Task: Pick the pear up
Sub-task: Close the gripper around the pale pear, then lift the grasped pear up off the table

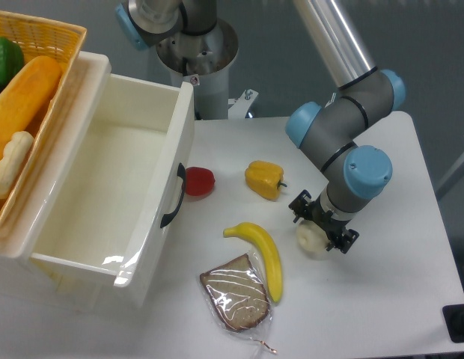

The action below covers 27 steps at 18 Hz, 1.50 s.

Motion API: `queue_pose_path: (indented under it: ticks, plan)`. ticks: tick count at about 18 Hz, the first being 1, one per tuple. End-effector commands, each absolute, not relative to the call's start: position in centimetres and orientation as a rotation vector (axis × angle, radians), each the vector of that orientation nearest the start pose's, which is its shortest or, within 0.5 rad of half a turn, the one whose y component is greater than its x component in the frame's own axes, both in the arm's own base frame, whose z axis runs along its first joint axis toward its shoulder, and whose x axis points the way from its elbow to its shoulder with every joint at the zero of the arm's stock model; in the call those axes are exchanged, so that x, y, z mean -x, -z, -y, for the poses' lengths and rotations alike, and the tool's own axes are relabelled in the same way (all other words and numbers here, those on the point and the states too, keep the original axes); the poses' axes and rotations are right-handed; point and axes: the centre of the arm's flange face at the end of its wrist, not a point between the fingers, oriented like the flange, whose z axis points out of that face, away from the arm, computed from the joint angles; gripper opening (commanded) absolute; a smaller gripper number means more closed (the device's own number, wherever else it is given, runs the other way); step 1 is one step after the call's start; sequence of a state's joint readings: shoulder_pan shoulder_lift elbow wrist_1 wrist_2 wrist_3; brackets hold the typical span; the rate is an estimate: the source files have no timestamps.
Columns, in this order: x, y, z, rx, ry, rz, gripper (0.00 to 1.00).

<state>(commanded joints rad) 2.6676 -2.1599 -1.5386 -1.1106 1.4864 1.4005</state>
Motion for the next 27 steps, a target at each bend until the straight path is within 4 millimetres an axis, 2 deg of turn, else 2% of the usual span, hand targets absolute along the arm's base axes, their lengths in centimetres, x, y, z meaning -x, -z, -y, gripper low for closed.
queue_pose_path:
  ticks: [4,5,9,11,13,15,18,19,27]
  plan:
    - [52.2,-20.7,-42.6,3.053,0.166,-0.457,0.69]
    - [52.2,-20.9,-42.6,3.053,0.161,-0.457,0.66]
    - [52.4,-22.2,-42.3,3.052,0.13,-0.449,0.64]
    - [52.8,-23.7,-42.0,3.047,0.094,-0.438,0.64]
    - [53.6,-25.1,-40.7,3.043,0.062,-0.403,0.64]
    - [54.3,-26.3,-39.6,3.04,0.035,-0.366,0.53]
    - [55.6,-28.1,-37.5,3.039,-0.005,-0.308,0.51]
    - [55.9,-28.5,-37.4,3.041,-0.021,-0.304,0.48]
    - [58.1,-31.8,-36.8,3.053,-0.071,-0.285,0.48]
